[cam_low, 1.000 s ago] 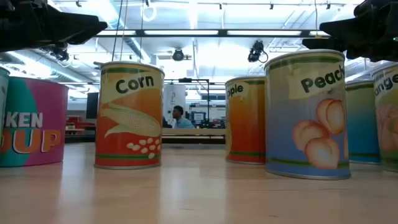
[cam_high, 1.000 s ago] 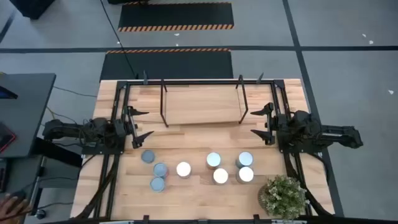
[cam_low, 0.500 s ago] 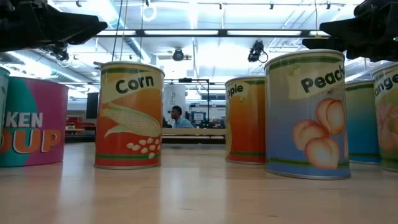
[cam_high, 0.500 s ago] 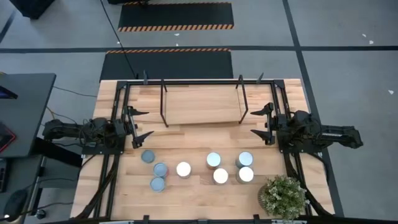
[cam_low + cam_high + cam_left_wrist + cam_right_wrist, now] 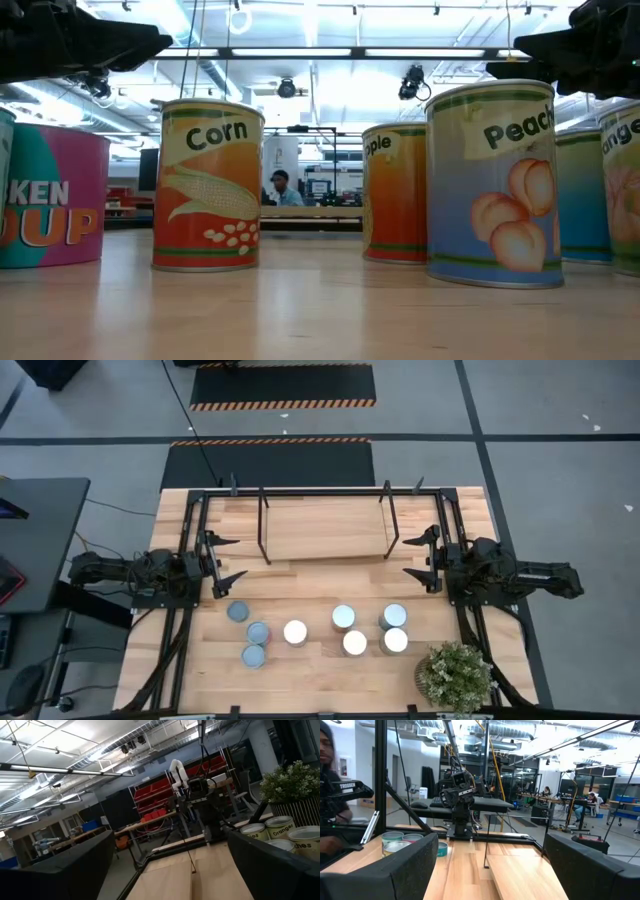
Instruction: Pick and place cans onto a shelf
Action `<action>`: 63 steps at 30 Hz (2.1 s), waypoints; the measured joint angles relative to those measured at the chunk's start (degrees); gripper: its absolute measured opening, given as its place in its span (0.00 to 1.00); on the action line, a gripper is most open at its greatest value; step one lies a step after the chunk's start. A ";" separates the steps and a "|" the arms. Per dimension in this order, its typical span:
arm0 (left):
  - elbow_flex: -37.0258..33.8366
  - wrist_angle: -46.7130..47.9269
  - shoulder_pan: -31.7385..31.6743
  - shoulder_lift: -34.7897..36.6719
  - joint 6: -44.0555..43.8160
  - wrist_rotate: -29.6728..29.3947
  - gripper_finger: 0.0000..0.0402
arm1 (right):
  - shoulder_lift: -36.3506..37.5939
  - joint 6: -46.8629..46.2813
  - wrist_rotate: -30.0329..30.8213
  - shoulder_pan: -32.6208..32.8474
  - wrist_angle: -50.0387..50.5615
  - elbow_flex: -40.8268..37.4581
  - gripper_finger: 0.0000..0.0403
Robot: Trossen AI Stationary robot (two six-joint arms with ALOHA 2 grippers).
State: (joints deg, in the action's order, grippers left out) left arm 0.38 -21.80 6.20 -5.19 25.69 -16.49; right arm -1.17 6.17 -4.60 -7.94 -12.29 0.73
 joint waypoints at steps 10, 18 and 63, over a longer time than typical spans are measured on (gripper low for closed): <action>0.01 0.00 0.00 -0.02 0.00 0.01 0.99 | 0.01 0.00 0.01 0.01 0.00 0.00 0.93; 0.00 -0.01 0.00 -0.02 -0.03 0.01 0.99 | 0.00 0.00 0.02 0.00 0.00 0.00 0.93; 0.02 -0.29 0.38 -1.36 -50.62 -8.03 0.99 | 0.02 -13.60 8.96 0.00 -12.53 0.00 0.93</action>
State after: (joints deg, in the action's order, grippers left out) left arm 0.40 -22.09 6.58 -6.55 -24.93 -24.52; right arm -1.15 -7.42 4.36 -7.94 -24.83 0.73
